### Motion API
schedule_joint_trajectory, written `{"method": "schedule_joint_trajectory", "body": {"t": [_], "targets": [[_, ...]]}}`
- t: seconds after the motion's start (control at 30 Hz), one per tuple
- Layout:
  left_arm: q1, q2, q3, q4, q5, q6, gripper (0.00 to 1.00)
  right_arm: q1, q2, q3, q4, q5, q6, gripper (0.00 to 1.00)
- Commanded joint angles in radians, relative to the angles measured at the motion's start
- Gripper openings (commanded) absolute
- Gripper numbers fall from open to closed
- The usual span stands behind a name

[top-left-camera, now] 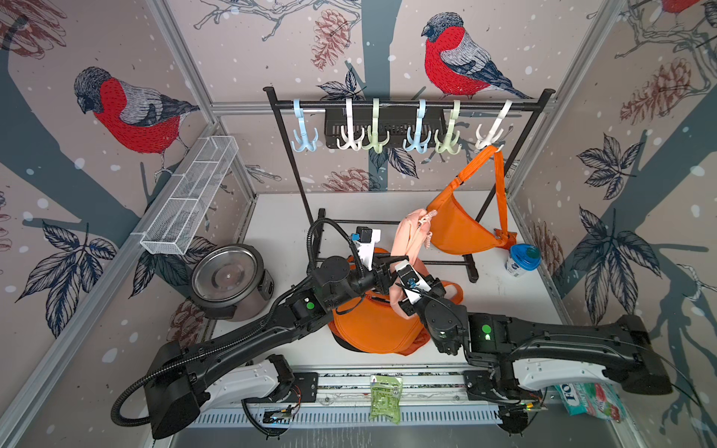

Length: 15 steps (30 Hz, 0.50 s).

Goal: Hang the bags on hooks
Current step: Pick up the bag from the bag.

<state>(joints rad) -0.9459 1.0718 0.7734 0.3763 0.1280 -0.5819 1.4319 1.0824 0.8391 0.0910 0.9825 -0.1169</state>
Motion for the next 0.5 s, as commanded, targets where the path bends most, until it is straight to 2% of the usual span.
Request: {"method": "schedule_joint_trajectory", "body": {"t": [0.0,0.1,0.2,0.3,0.4,0.47], "targets": [[-0.004,-0.011,0.0,-0.028,-0.026,0.028,0.11,0.001,-0.007,0.009,0.029,0.022,-0.024,0.2],[-0.004,-0.022,-0.01,-0.026,-0.04,0.037,0.01,0.001,-0.016,0.007,0.024,0.021,-0.023,0.24],[-0.003,-0.052,-0.044,0.016,-0.041,0.02,0.0,-0.001,-0.034,0.003,0.012,0.002,-0.014,0.29],[0.002,-0.092,-0.093,0.09,-0.022,0.02,0.0,-0.002,-0.066,-0.005,-0.011,-0.073,-0.004,0.55],[0.031,-0.134,-0.128,0.128,0.017,0.011,0.0,-0.004,-0.124,-0.033,-0.007,-0.159,0.005,0.69],[0.056,-0.163,-0.146,0.143,0.055,0.004,0.0,-0.009,-0.175,-0.054,-0.001,-0.216,0.017,0.74]]}}
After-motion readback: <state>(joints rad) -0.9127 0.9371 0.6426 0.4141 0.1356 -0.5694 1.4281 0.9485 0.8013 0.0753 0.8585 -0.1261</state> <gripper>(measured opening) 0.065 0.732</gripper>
